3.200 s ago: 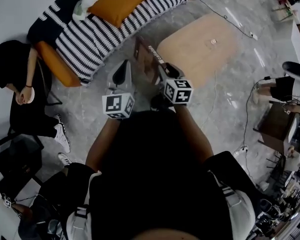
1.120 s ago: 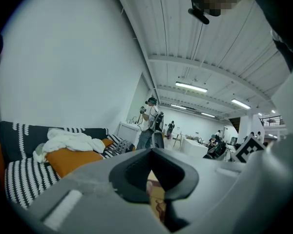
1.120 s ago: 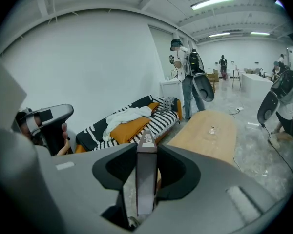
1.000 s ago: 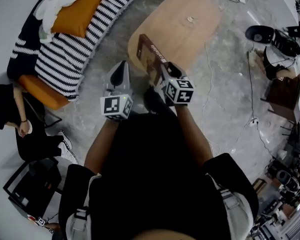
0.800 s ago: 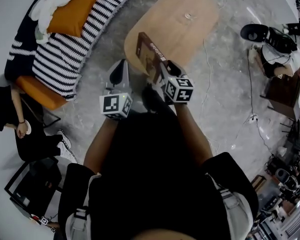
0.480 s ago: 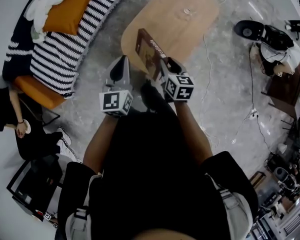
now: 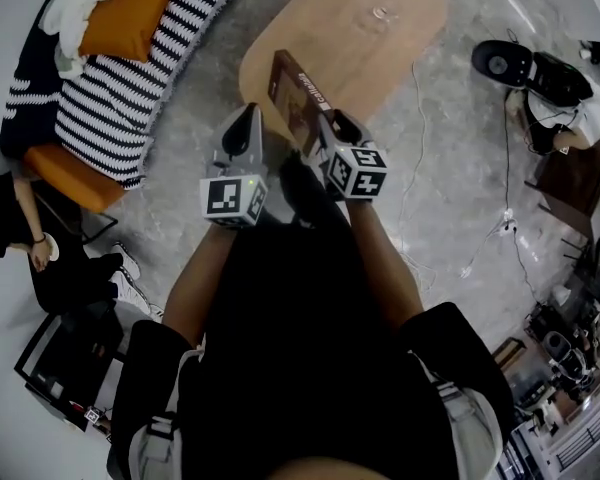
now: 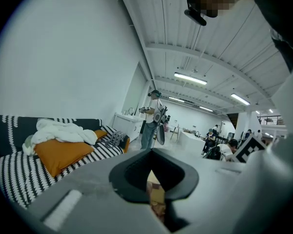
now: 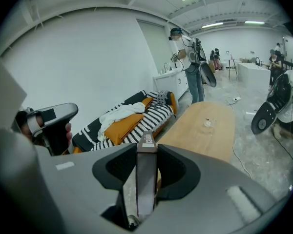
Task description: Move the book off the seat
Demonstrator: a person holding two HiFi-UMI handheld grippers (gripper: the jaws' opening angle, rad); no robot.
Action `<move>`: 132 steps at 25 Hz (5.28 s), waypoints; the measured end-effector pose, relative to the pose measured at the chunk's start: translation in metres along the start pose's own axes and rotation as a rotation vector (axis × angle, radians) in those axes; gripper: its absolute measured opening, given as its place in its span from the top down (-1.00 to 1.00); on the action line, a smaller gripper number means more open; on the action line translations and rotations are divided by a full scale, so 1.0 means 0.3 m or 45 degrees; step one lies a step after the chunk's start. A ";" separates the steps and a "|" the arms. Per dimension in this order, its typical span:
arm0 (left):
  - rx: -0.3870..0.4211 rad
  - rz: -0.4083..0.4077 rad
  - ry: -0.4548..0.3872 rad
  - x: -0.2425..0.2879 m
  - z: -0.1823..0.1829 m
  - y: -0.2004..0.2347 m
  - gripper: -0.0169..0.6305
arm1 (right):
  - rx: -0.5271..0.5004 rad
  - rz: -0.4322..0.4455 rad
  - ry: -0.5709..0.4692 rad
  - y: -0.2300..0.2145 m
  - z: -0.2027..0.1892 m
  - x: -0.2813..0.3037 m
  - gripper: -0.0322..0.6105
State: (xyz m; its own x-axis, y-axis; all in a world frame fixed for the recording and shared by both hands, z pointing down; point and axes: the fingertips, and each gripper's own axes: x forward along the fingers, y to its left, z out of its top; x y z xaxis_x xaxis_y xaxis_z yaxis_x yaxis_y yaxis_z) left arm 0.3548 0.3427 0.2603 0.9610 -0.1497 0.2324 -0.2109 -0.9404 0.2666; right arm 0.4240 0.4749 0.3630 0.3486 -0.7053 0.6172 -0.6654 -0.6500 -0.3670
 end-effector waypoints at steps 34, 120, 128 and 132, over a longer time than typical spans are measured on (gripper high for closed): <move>-0.028 0.017 0.125 0.403 -0.240 0.131 0.93 | 0.258 -0.016 0.048 -0.291 -0.076 0.414 0.46; -0.102 -0.062 0.210 0.507 -0.590 0.159 0.93 | 1.174 0.517 -0.227 -0.792 -0.603 0.697 0.25; -0.119 -0.039 0.193 0.491 -0.592 0.211 0.93 | 1.123 0.427 -0.211 -0.796 -0.621 0.718 0.17; -0.125 -0.039 0.190 0.484 -0.581 0.227 0.93 | 1.022 0.369 -0.189 -0.780 -0.603 0.719 0.13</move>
State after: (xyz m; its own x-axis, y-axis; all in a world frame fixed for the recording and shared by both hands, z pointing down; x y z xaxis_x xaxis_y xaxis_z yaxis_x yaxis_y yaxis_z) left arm 0.4490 0.3102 0.4754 0.9317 -0.0681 0.3569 -0.2057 -0.9085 0.3637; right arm 0.5354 0.5259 0.7078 0.3572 -0.8675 0.3463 -0.0937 -0.4022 -0.9108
